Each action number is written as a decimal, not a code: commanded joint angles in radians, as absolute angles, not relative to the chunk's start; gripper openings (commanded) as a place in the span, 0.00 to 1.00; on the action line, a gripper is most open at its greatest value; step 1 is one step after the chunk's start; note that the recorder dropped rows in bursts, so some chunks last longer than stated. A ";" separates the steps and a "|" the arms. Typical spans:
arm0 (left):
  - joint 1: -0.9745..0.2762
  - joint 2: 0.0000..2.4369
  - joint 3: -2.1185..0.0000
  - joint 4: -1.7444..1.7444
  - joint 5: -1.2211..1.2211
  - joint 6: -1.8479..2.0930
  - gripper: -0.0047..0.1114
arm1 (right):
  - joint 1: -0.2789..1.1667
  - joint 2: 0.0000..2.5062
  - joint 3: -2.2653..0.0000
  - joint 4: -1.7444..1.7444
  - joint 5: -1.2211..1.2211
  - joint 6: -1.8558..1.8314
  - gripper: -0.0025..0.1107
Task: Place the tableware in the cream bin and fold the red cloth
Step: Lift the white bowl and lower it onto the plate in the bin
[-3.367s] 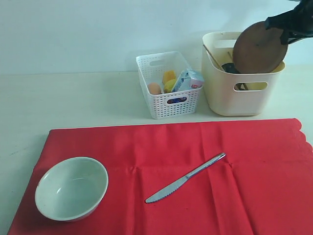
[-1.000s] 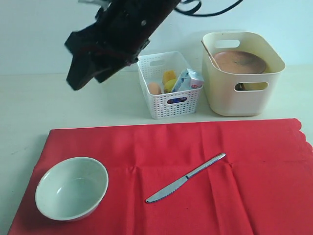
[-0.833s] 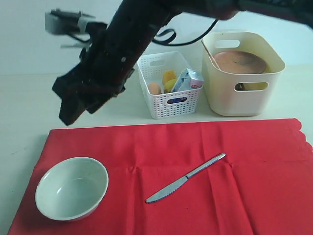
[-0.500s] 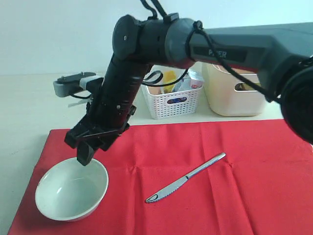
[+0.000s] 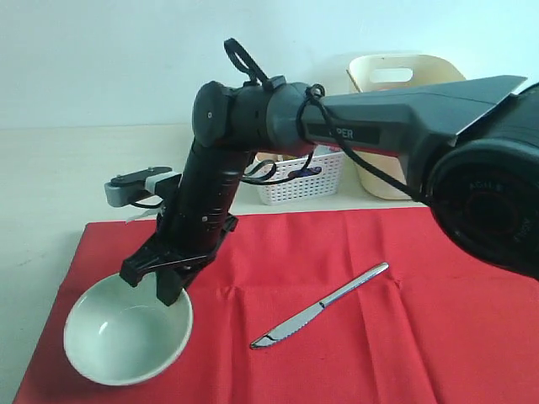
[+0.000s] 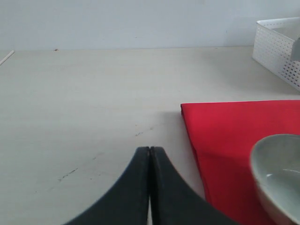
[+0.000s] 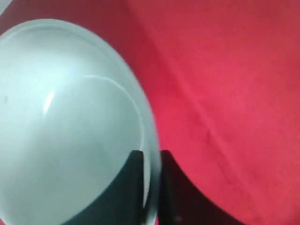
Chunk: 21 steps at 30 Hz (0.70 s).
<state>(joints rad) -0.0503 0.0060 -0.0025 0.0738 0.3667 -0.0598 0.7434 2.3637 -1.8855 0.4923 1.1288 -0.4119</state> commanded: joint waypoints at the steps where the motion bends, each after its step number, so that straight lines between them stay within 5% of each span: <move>1: -0.048 0.000 0.000 0.075 0.359 -0.061 0.04 | 0.745 2.274 -1.892 0.464 1.126 -0.417 0.02; 11: -0.048 0.000 0.000 0.075 0.359 -0.061 0.04 | 0.690 1.948 -1.892 0.322 1.126 -0.415 0.02; 21: -0.048 0.000 0.000 0.075 0.359 -0.061 0.04 | 0.412 1.700 -1.892 0.312 1.065 -0.361 0.02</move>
<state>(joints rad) -0.0503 0.0060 -0.0025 0.0738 0.3667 -0.0598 0.4899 1.7412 -1.8855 0.3174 1.1004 -0.3847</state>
